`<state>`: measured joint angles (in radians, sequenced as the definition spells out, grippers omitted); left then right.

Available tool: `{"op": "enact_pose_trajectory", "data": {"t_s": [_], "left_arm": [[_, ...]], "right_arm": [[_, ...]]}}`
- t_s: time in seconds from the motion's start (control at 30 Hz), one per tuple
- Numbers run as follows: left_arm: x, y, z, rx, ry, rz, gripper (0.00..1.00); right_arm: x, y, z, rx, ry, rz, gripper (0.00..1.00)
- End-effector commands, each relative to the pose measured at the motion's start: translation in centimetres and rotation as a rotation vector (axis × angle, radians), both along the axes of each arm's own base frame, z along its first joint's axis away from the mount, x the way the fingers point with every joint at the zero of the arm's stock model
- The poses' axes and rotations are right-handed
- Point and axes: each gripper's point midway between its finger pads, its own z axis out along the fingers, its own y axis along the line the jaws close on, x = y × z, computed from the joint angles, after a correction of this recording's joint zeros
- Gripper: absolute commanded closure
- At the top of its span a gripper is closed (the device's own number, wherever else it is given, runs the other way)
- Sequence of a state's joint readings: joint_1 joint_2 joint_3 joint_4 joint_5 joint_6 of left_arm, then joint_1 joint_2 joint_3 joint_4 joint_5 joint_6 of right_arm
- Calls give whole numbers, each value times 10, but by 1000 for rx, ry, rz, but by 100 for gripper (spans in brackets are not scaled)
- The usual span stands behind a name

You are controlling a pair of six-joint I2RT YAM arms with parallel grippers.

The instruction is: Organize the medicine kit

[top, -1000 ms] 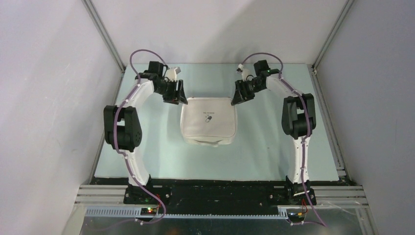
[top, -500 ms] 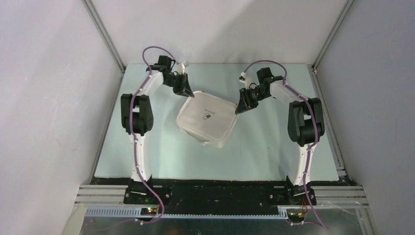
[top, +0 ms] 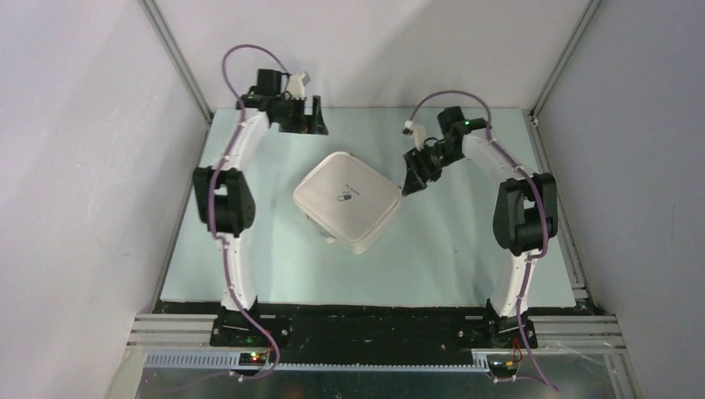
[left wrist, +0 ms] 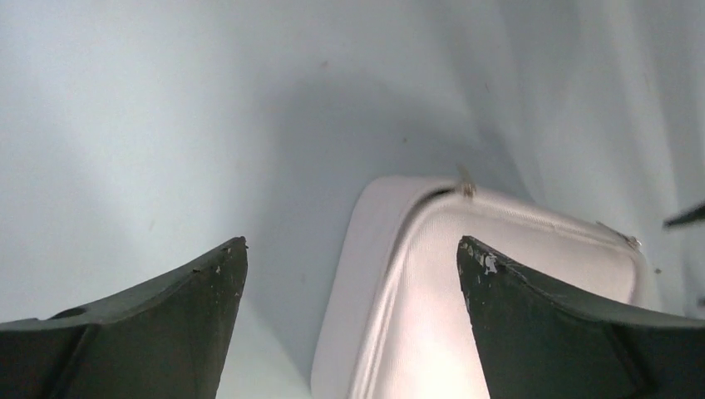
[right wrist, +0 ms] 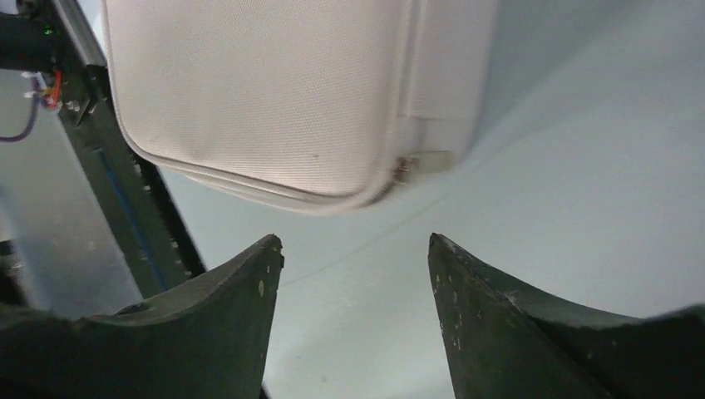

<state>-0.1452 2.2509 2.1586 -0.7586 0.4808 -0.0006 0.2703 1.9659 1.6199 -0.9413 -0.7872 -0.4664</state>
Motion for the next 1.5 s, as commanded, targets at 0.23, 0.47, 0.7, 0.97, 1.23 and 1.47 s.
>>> {"op": "enact_pose_trajectory", "data": {"t_s": [0.23,0.47,0.7,0.97,1.23,1.47], "left_arm": [[-146,25,35,-197,172,31,9],[-198,27,-11,-171,282,-50,11],[-204,13,-57,-158,401,-118,11],[-173,17,-64,-124,397,-94,12],[-160,26,-65,-103,376,-75,13],[-167,29,-67,-80,373,-92,13]], "right_arm": [[43,-42,31,-50,-607,642,30],[58,-18,4,-84,-745,850,33],[46,9,-16,-57,-751,977,35],[40,19,-27,-79,-766,1015,54],[38,23,-36,-72,-814,1000,56],[41,36,-28,-19,-841,1049,60]]}}
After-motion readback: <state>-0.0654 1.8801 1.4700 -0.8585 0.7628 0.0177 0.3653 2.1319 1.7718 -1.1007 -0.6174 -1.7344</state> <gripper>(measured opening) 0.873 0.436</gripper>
